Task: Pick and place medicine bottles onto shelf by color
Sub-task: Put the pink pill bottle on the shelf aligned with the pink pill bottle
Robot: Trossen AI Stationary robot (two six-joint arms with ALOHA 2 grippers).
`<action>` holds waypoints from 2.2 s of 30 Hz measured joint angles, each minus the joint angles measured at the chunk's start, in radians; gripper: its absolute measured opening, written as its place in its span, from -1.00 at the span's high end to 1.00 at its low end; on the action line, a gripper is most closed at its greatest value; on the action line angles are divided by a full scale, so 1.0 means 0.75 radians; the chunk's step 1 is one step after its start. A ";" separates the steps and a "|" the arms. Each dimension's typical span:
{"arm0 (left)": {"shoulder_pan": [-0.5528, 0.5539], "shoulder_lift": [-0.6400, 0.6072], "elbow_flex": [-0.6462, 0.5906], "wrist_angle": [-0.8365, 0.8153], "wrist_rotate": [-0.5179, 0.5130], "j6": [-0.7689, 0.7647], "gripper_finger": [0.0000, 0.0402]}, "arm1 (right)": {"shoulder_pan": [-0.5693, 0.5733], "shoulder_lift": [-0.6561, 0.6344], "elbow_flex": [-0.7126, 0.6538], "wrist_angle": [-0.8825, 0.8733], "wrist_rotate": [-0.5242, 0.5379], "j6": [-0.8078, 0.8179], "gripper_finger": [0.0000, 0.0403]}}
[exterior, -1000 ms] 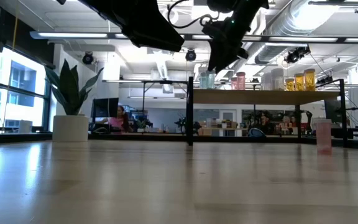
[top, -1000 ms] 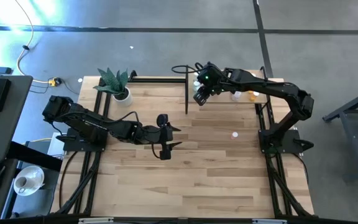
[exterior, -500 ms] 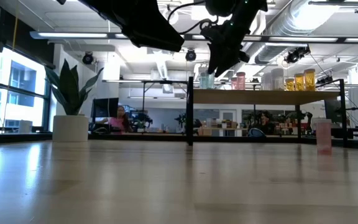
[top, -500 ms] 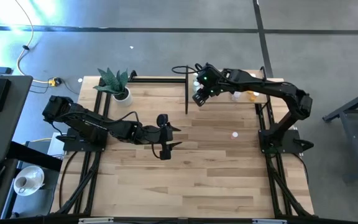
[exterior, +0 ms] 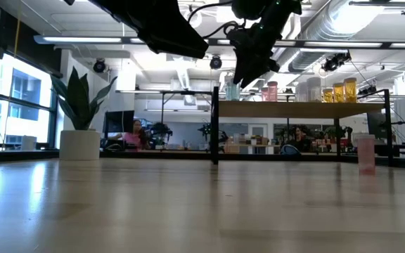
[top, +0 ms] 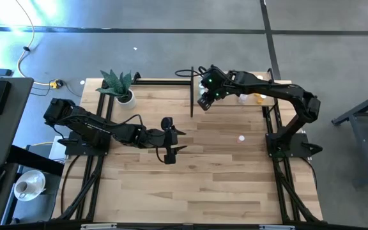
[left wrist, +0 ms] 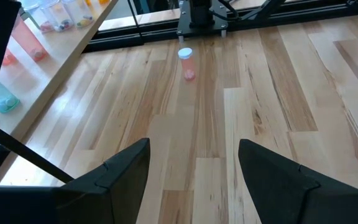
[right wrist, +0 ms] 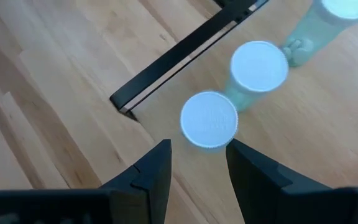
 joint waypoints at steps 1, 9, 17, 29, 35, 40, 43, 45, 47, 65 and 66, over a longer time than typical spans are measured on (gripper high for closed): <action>0.000 0.000 0.000 0.000 0.000 0.000 -0.18 | 0.000 0.000 0.000 0.000 -0.010 -0.009 0.28; 0.000 0.000 0.000 -0.001 0.000 0.001 -0.18 | 0.000 -0.025 0.000 -0.026 -0.014 -0.022 0.28; 0.000 0.000 0.000 -0.029 0.000 0.001 -0.18 | 0.025 -0.123 0.000 -0.222 -0.015 -0.002 0.28; 0.000 0.000 0.000 -0.031 0.000 0.000 -0.18 | 0.239 -0.178 -0.014 -0.580 -0.020 -0.008 0.28; 0.000 0.000 0.000 -0.031 0.000 0.000 -0.18 | 0.359 -0.214 -0.127 -0.599 -0.024 -0.034 0.28; 0.000 0.000 0.000 -0.031 0.000 0.000 -0.18 | 0.400 -0.336 -0.281 -0.597 -0.025 0.023 0.28; 0.000 0.000 0.000 -0.031 0.000 0.000 -0.18 | 0.411 -0.449 -0.391 -0.560 -0.025 0.084 0.28; 0.000 0.000 0.000 -0.030 0.000 0.000 -0.18 | 0.418 -0.531 -0.466 -0.526 -0.025 0.135 0.28; 0.000 0.000 0.000 -0.029 0.000 0.000 -0.18 | 0.427 -0.608 -0.532 -0.488 -0.025 0.203 0.28; 0.000 0.000 0.000 -0.026 0.000 -0.001 -0.18 | 0.493 -0.935 -1.021 -0.325 -0.025 0.621 0.28; 0.000 0.000 0.000 -0.026 0.000 -0.001 -0.18 | 0.493 -0.935 -1.032 -0.306 -0.025 0.621 0.28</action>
